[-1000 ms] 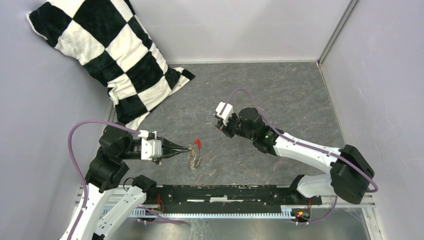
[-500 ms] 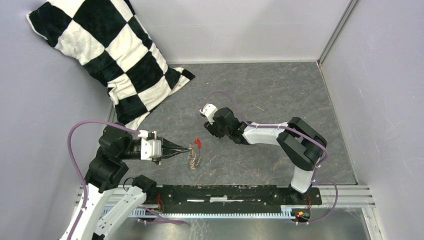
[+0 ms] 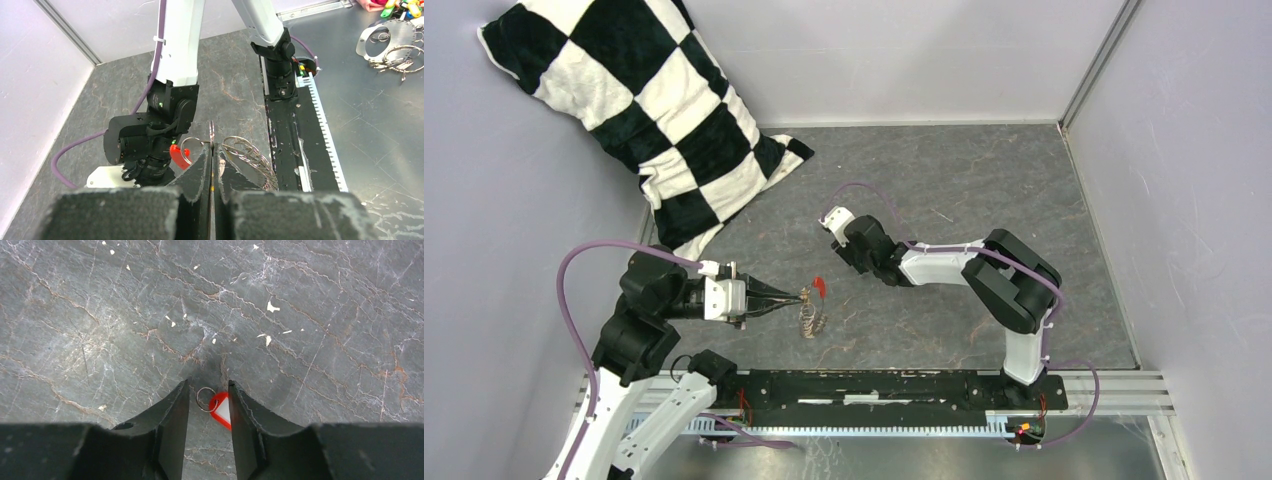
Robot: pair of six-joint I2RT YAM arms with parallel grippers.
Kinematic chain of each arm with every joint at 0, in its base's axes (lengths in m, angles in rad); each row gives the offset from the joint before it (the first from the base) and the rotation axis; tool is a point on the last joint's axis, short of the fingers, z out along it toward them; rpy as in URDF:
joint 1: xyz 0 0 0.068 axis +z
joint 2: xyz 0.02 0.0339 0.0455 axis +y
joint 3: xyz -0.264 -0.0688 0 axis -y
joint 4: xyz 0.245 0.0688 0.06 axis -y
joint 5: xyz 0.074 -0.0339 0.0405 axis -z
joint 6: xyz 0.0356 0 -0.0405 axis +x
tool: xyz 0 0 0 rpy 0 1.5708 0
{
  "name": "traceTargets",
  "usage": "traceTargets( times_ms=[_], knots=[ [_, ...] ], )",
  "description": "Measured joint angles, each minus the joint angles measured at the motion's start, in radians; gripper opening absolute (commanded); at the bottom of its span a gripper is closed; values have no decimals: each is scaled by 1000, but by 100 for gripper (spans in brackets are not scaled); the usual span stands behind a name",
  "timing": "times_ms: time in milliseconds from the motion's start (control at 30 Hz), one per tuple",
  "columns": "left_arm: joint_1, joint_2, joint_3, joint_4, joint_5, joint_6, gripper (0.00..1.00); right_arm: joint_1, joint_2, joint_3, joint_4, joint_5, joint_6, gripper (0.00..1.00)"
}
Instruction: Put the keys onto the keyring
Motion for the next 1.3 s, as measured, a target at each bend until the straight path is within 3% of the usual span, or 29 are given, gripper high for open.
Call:
traceTargets(
  times_ms=[167, 400, 600, 833, 1033, 1300],
  knots=[
    [0, 1, 4, 0, 0, 0, 2, 0, 0, 0, -3, 4, 0, 20],
    [0, 2, 4, 0, 0, 0, 2, -1, 0, -3, -6, 11, 12, 1],
    [0, 2, 6, 0, 0, 0, 2, -8, -32, -30, 5, -11, 16, 0],
    [0, 2, 7, 0, 0, 0, 2, -47, -184, -97, 40, -103, 36, 0],
    [0, 2, 7, 0, 0, 0, 2, -130, -307, -170, 83, -337, 85, 0],
    [0, 2, 6, 0, 0, 1, 2, -210, -459, -262, 102, -849, 109, 0]
  ],
)
